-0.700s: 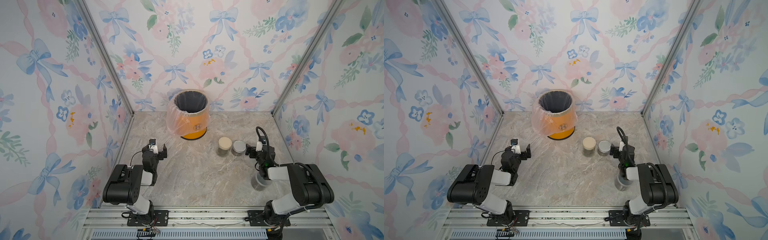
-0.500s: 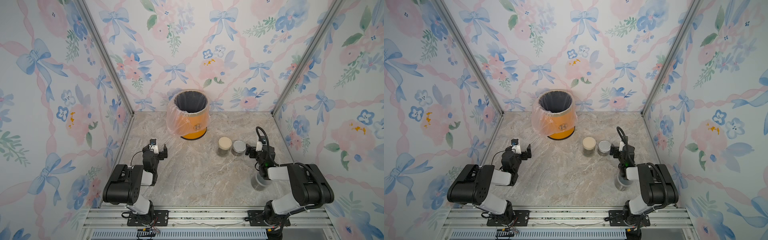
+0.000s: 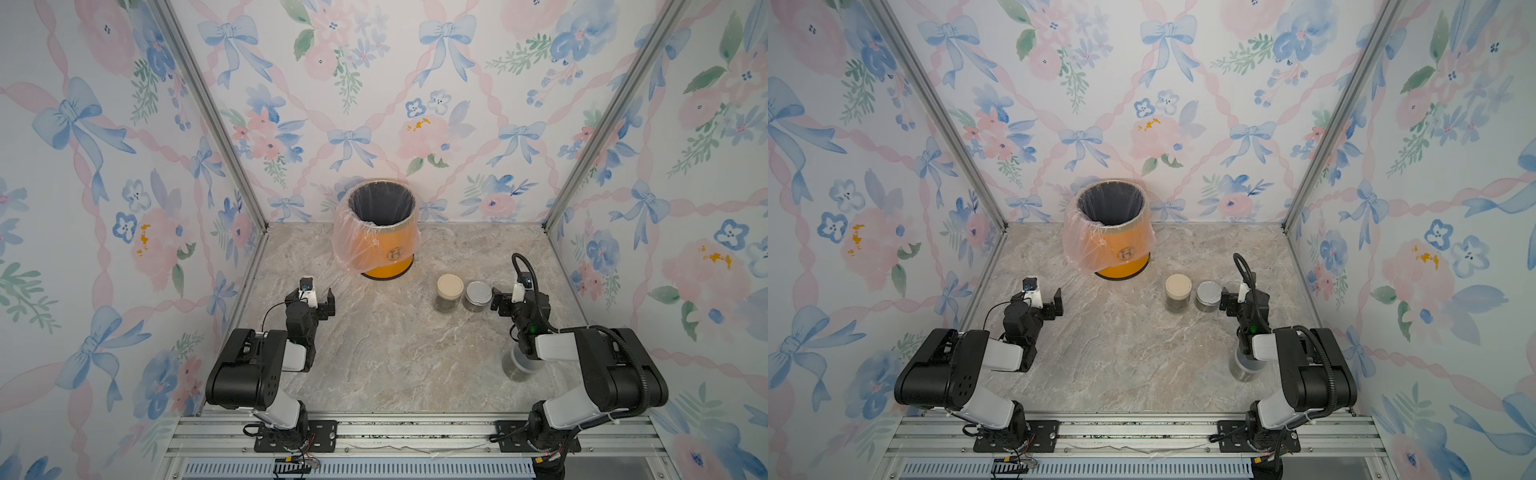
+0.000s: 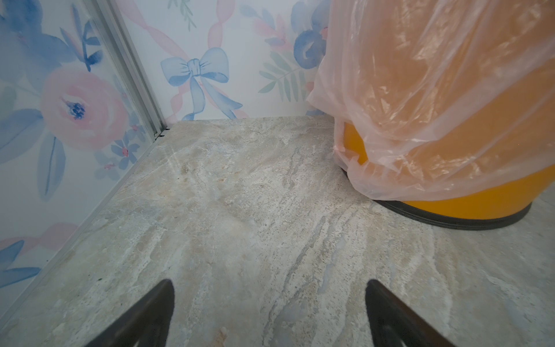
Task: Empty moldy tea leaves from jars
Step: Move the trash bin to the center of the board.
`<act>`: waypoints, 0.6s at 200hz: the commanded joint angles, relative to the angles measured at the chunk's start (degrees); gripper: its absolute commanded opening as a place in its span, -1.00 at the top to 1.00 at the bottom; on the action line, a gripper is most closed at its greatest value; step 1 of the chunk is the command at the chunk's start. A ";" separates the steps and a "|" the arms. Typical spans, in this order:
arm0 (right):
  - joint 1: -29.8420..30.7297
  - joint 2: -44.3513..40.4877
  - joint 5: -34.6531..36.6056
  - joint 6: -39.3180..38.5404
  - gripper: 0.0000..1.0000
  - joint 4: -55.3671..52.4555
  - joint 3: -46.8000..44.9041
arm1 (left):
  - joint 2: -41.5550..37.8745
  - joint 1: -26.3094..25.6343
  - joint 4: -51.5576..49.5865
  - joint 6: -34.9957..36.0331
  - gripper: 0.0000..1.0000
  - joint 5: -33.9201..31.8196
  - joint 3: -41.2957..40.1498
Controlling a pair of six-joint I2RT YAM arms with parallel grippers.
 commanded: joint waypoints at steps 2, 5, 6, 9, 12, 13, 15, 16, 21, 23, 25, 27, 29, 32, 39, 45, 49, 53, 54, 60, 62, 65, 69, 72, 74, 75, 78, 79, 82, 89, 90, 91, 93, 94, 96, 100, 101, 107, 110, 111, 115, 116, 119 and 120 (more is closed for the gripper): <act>0.20 -0.64 0.04 -0.47 -0.93 -0.27 1.07 | -0.29 0.06 0.15 0.29 -0.96 -0.11 -0.14; 0.23 -0.57 0.02 -0.49 -0.93 -0.26 1.12 | -0.33 0.06 0.16 0.29 -0.96 -0.11 -0.14; 0.25 -0.56 0.01 -0.47 -0.93 -0.27 1.14 | -0.31 0.06 0.15 0.31 -0.96 -0.11 -0.15; 0.26 -0.58 -0.01 -0.48 -0.93 -0.25 1.15 | -0.33 0.06 0.21 0.26 -0.96 -0.03 -0.15; 0.24 -0.60 -0.01 -0.45 -0.93 -0.22 1.12 | -0.29 0.06 0.17 0.23 -0.96 -0.04 -0.12; 0.25 -0.58 -0.01 -0.45 -0.93 -0.20 1.10 | -0.29 0.06 0.20 0.20 -0.96 -0.03 -0.09; 0.26 -0.62 -0.01 -0.47 -0.93 -0.23 1.12 | -0.33 0.06 0.17 0.24 -0.96 -0.02 -0.14; 0.22 -0.59 -0.01 -0.46 -0.93 -0.25 1.14 | -0.31 0.06 0.20 0.24 -0.96 -0.06 -0.14; 0.23 -0.55 -0.04 -0.51 -0.93 -0.19 1.08 | -0.31 0.06 0.18 0.25 -0.96 -0.03 -0.07; 0.26 -0.55 -0.02 -0.51 -0.93 -0.21 1.07 | -0.29 0.06 0.15 0.25 -0.96 -0.02 -0.09; 0.26 -0.60 -0.01 -0.49 -0.93 -0.19 1.09 | -0.29 0.06 0.18 0.23 -0.96 -0.04 -0.07; 0.26 -0.63 -0.01 -0.50 -0.93 -0.25 1.08 | -0.29 0.06 0.22 0.24 -0.96 -0.02 -0.09; 0.26 -0.59 -0.01 -0.53 -0.93 -0.27 1.07 | -0.33 0.08 0.20 0.23 -0.96 -0.02 -0.07; 0.21 -0.62 -0.01 -0.50 -0.93 -0.27 1.05 | -0.33 0.13 0.15 0.25 -0.96 0.00 -0.10; 0.21 -0.53 -0.16 -0.43 -0.93 -0.22 1.14 | -0.29 0.15 0.17 0.18 -0.96 0.12 -0.13; 0.18 -0.59 -0.10 -0.41 -0.93 -0.19 1.10 | -0.29 0.15 0.21 0.12 -0.96 0.09 -0.15; 0.18 -0.62 -0.09 -0.36 -0.93 -0.24 1.12 | -0.29 0.15 0.19 0.16 -0.96 0.09 -0.08; 0.18 -0.56 -0.16 -0.41 -0.93 -0.25 1.12 | -0.31 0.15 0.15 0.14 -0.96 0.12 -0.06; 0.18 -0.56 -0.17 -0.43 -0.93 -0.22 1.10 | -0.34 0.15 0.14 0.15 -0.96 0.14 -0.11; 0.18 -0.55 -0.18 -0.38 -0.93 -0.22 1.16 | -0.22 0.28 0.12 -0.07 -0.96 -0.10 0.00; 0.15 -0.55 -0.18 -0.37 -0.93 -0.19 1.16 | -0.27 0.40 0.09 -0.16 -0.96 -0.02 0.02; 0.10 -0.51 -0.26 -0.36 -0.93 -0.23 1.16 | -0.16 0.55 0.01 -0.31 -0.96 0.18 0.02; -0.01 -0.55 -0.45 -0.34 -0.93 -0.28 1.16 | -0.12 0.78 -0.08 -0.44 -0.96 0.58 0.13; -0.12 -0.55 -0.45 -0.29 -0.93 -0.47 1.25 | -0.24 0.95 -0.26 -0.47 -0.96 0.71 0.11; -0.10 -0.55 -0.51 -0.28 -0.93 -0.56 1.27 | -0.23 0.99 -0.40 -0.46 -0.96 0.69 0.18; -0.09 -0.55 -0.48 -0.28 -0.93 -0.59 1.26 | -0.22 0.96 -0.48 -0.46 -0.96 0.69 0.23; -0.07 -0.54 -0.53 -0.27 -0.93 -0.62 1.33 | -0.16 0.94 -0.67 -0.45 -0.96 0.64 0.40; -0.03 -0.55 -0.49 -0.27 -0.93 -0.62 1.33 | -0.09 0.94 -0.70 -0.45 -0.96 0.62 0.48; -0.06 -0.55 -0.53 -0.27 -0.93 -0.62 1.29 | -0.10 0.94 -0.78 -0.53 -0.96 0.68 0.55; 0.06 -0.55 -0.40 -0.32 -0.93 -0.54 1.33 | -0.24 0.94 -0.74 -0.54 -0.96 0.68 0.44; 0.12 -0.55 -0.34 -0.34 -0.93 -0.54 1.34 | -0.22 0.90 -0.74 -0.54 -0.96 0.68 0.45; 0.15 -0.55 -0.26 -0.35 -0.93 -0.54 1.29 | -0.21 0.87 -0.74 -0.50 -0.96 0.64 0.41; 0.21 -0.55 -0.03 -0.36 -0.93 -0.54 1.30 | -0.27 0.86 -0.74 -0.49 -0.96 0.56 0.43; 0.33 -0.55 0.07 -0.45 -0.93 -0.54 1.27 | -0.28 0.81 -0.74 -0.47 -0.96 0.49 0.36; 0.48 -0.55 0.36 -0.51 -0.93 -0.36 1.25 | -0.28 0.73 -0.68 -0.46 -0.96 0.37 0.31; 1.07 -0.55 1.83 -0.66 -0.93 -0.16 1.37 | -0.54 0.41 -0.67 -0.43 -0.96 -0.66 0.31; 1.19 -0.60 2.27 -0.64 -0.93 -0.22 1.44 | -0.59 0.32 -0.71 -0.44 -0.96 -1.00 0.34; 1.98 -1.44 4.36 -0.85 -0.93 -2.13 2.22 | -0.97 -0.35 -0.76 -0.34 -0.96 -3.13 0.47; 2.16 -2.15 4.84 -1.00 -0.93 -4.20 2.79 | -1.33 -0.72 -0.74 0.08 -0.96 -3.96 0.51; 2.22 -2.45 4.88 -1.03 -0.93 -4.52 3.03 | -1.51 -0.85 -0.87 0.25 -0.96 -4.27 0.53; 2.54 -3.57 5.23 -1.30 -0.93 -7.38 3.82 | -2.33 -1.76 -2.47 0.96 -0.96 -5.99 1.20; 2.63 -3.95 5.38 -1.31 -0.93 -8.27 4.07 | -2.58 -2.04 -3.19 1.09 -0.96 -6.52 1.36; 2.92 -4.99 5.91 -1.41 -0.93 -11.25 5.05 | -3.59 -2.86 -5.46 1.43 -0.96 -8.13 2.00; 3.04 -5.41 6.07 -1.41 -0.93 -12.31 5.39 | -3.87 -3.11 -6.27 1.50 -0.96 -8.77 2.46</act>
